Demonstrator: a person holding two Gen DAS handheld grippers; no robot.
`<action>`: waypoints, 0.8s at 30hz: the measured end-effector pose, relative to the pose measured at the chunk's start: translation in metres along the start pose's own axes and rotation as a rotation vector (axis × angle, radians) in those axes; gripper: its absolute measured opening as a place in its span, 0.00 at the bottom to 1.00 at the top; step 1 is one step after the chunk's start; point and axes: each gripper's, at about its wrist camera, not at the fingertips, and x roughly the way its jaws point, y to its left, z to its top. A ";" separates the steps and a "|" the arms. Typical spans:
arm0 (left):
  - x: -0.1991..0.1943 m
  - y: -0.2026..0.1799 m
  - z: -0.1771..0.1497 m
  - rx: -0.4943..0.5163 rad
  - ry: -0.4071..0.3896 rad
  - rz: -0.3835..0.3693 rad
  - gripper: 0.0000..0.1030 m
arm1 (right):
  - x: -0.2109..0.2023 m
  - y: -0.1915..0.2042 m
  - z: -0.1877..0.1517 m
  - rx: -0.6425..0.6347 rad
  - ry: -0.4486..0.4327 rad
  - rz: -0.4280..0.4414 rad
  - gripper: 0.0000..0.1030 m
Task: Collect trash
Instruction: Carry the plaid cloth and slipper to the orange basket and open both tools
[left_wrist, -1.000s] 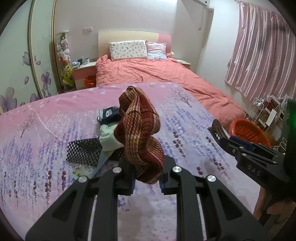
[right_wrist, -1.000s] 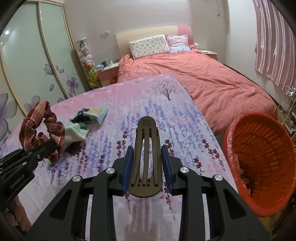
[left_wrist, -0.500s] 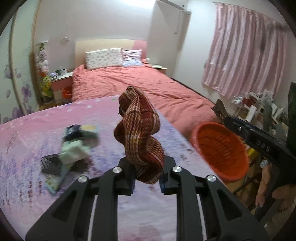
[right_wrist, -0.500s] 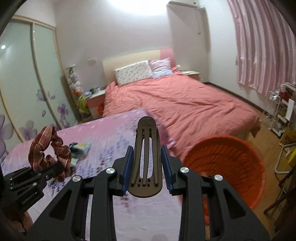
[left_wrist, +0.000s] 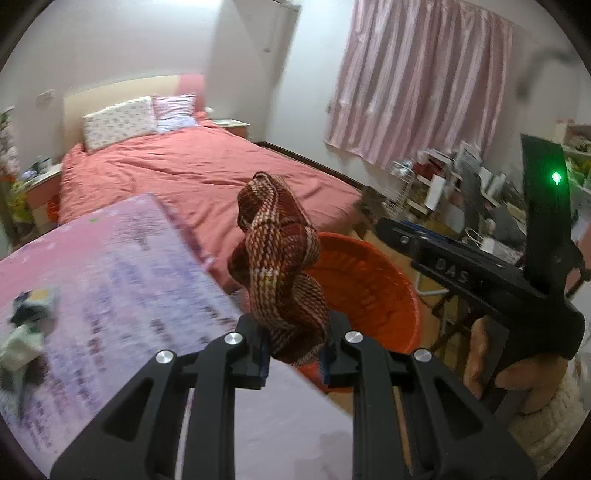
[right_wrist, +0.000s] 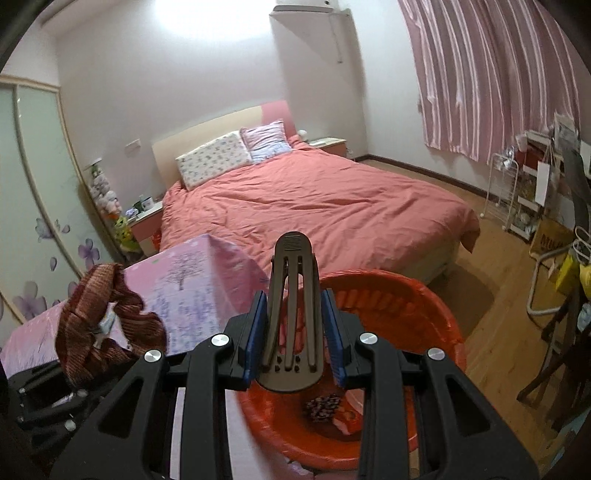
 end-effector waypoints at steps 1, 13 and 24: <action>0.010 -0.008 0.002 0.013 0.010 -0.010 0.20 | 0.003 -0.006 0.000 0.009 0.004 0.001 0.30; 0.096 -0.018 -0.002 0.034 0.119 0.059 0.54 | 0.040 -0.066 -0.014 0.115 0.071 -0.008 0.57; 0.053 0.046 -0.037 0.006 0.118 0.209 0.75 | 0.037 -0.042 -0.032 -0.029 0.091 -0.106 0.97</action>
